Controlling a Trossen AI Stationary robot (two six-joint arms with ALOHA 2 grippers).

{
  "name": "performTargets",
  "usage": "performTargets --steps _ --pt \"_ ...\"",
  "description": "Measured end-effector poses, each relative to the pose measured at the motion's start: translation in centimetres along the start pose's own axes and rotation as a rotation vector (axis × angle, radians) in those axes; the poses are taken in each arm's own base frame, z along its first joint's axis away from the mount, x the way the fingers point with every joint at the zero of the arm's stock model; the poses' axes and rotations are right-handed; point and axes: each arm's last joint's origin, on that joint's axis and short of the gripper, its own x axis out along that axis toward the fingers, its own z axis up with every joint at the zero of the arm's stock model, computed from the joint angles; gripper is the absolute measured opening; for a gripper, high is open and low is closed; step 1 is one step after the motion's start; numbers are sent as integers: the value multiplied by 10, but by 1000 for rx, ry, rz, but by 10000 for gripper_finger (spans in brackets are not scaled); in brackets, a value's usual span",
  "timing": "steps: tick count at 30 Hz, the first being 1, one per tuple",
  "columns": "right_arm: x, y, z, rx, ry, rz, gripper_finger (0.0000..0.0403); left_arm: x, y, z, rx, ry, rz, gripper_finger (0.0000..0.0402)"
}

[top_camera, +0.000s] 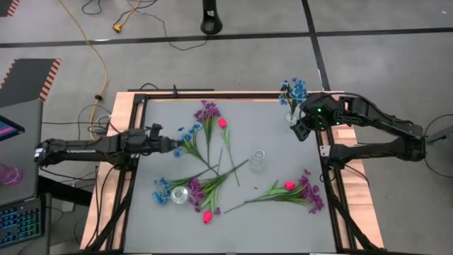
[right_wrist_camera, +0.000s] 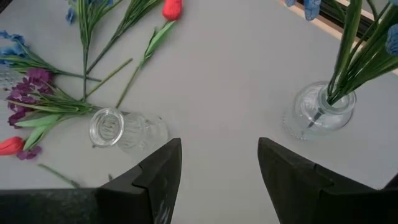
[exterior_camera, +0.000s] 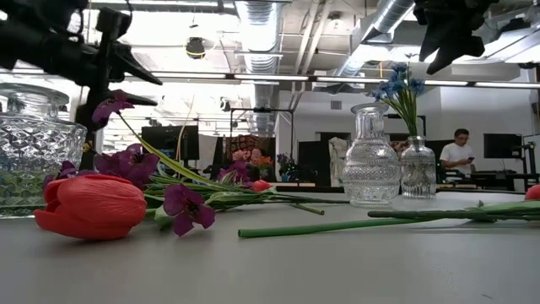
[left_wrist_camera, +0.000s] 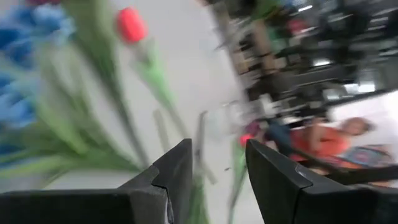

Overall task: Sort flowers into vase by color
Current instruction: Put the top blue flowers into the top transparent vase

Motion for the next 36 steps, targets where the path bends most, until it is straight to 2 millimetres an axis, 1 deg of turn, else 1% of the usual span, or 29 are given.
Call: performTargets --steps 5,7,11,15,18,22,29,33,36 --pt "0 1 3 30 -26 15 239 3 -11 5 -112 95 286 137" --pt "0 2 4 33 -36 20 239 10 -12 4 -175 111 376 137" --pt "0 2 4 30 -41 23 239 31 -10 1 -271 118 480 137" --pt "0 2 4 30 -40 22 239 54 -8 -5 -331 168 483 137" --pt "0 2 4 27 -40 22 239 66 -4 -10 -347 216 497 137" --pt "0 2 5 9 -49 24 239 74 3 -14 -409 222 560 137" --pt "0 3 6 2 -65 31 239 87 12 -16 -500 162 613 137" --pt "0 3 6 2 -64 31 239 99 13 -15 -539 139 561 137" --pt "0 3 6 -7 -64 31 239 107 17 -15 -567 124 563 137"
